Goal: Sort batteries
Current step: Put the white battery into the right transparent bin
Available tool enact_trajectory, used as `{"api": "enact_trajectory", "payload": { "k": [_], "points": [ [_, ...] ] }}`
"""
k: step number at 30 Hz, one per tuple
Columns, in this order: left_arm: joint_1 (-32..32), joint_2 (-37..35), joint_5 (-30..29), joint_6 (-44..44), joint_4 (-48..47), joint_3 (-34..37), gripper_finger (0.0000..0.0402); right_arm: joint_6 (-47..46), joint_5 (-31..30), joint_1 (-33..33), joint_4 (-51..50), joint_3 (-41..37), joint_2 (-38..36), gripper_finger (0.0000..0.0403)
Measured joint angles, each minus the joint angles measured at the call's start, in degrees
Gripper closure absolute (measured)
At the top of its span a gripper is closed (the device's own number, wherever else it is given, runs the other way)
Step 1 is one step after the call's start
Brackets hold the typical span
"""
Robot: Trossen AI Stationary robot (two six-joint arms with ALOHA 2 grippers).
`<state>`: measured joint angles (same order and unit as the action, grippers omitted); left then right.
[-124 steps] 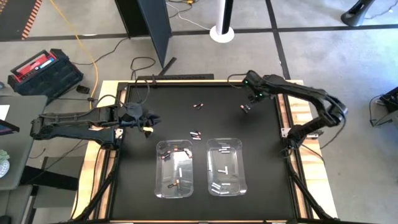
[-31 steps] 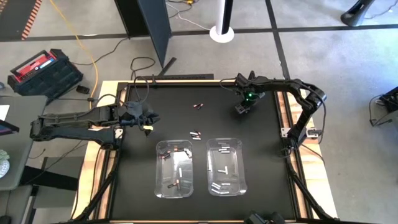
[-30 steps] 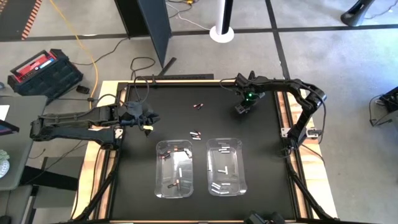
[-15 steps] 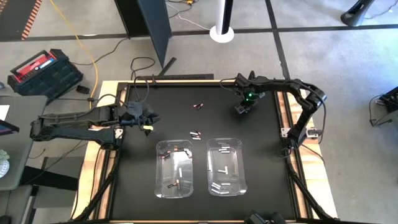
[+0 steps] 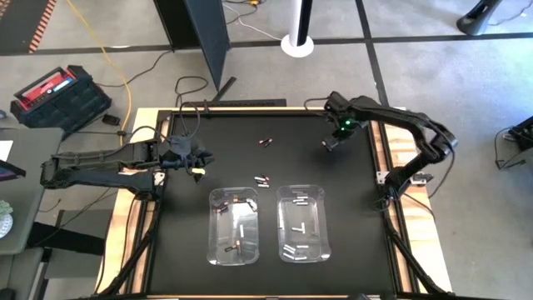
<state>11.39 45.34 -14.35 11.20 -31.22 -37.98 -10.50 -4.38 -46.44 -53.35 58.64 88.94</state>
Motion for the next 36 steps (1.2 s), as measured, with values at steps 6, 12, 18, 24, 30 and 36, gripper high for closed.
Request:
{"api": "enact_trajectory", "payload": {
  "k": [6,12,18,24,30,36],
  "points": [
    [0.01,0.00,0.00,0.00,0.06,0.00,0.0310,-1.44,0.23,2.95,-6.39,0.10,-9.24,0.0345],
    [0.00,0.00,0.00,0.00,0.15,0.00,0.0310,-5.10,0.26,10.92,-8.13,0.17,-19.57,0.0345],
    [-0.01,0.00,0.00,0.07,0.15,0.00,0.0310,-12.50,1.53,24.00,-6.76,0.23,-26.02,0.0345],
    [0.01,0.00,0.02,0.23,0.16,0.00,0.0310,-17.41,1.62,38.61,2.00,0.23,-26.40,0.0345],
    [-0.01,0.00,0.71,-3.02,0.24,0.00,0.0310,-20.00,1.62,49.48,15.19,0.29,-22.39,0.0345],
    [-0.05,0.00,1.03,-4.63,0.24,0.00,0.0310,-23.43,1.61,55.03,20.92,0.32,-14.97,0.0345]
  ]
}}
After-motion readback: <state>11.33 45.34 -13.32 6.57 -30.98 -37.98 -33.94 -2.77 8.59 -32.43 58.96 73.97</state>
